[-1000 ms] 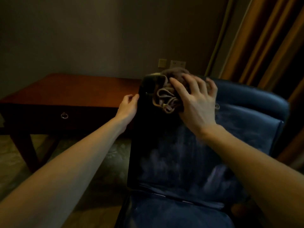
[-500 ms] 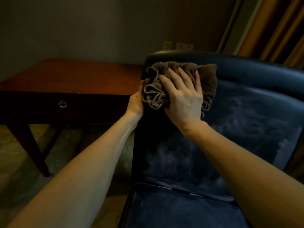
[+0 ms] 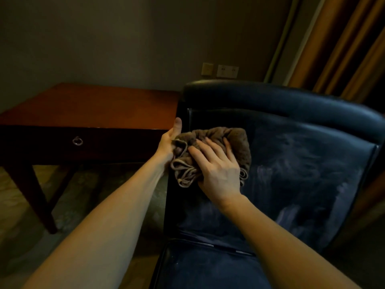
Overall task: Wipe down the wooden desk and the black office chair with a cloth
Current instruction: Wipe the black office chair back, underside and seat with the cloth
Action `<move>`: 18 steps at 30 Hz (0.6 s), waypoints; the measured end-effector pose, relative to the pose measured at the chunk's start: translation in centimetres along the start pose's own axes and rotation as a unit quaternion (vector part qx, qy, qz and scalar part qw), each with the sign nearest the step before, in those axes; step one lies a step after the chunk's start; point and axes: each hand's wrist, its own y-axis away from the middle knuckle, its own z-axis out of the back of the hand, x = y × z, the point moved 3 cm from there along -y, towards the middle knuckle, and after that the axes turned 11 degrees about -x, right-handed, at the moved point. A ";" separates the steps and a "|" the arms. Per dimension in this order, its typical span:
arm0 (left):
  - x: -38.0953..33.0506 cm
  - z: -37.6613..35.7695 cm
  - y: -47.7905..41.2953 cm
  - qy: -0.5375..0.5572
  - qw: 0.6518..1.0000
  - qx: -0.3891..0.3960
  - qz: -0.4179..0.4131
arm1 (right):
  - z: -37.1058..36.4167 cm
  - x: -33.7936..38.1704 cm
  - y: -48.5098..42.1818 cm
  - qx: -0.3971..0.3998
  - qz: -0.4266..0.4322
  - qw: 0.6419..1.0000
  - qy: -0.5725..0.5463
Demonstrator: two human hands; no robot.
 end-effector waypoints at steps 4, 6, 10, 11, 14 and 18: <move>-0.3 0.4 0.1 -0.087 0.994 -0.027 -0.062 | 2.5 0.0 0.1 0.068 0.060 0.996 -0.012; -0.2 0.5 0.1 -0.090 0.994 -0.005 -0.068 | 4.2 -0.6 -0.6 0.067 0.096 0.993 -0.025; 0.7 0.7 -0.4 -0.018 0.997 0.021 -0.067 | 7.8 -1.9 -3.6 -0.029 0.091 0.995 -0.007; 0.9 0.7 -0.5 -0.021 0.996 0.017 -0.086 | 8.2 -2.1 -4.6 -0.045 0.084 0.995 0.006; 1.3 0.9 -0.5 -0.037 0.993 0.015 -0.108 | 7.9 -2.5 -7.8 -0.057 0.065 0.994 0.061; 1.3 0.9 -1.2 -0.007 0.994 0.059 -0.089 | 3.9 -3.1 -9.0 0.085 0.034 0.991 0.093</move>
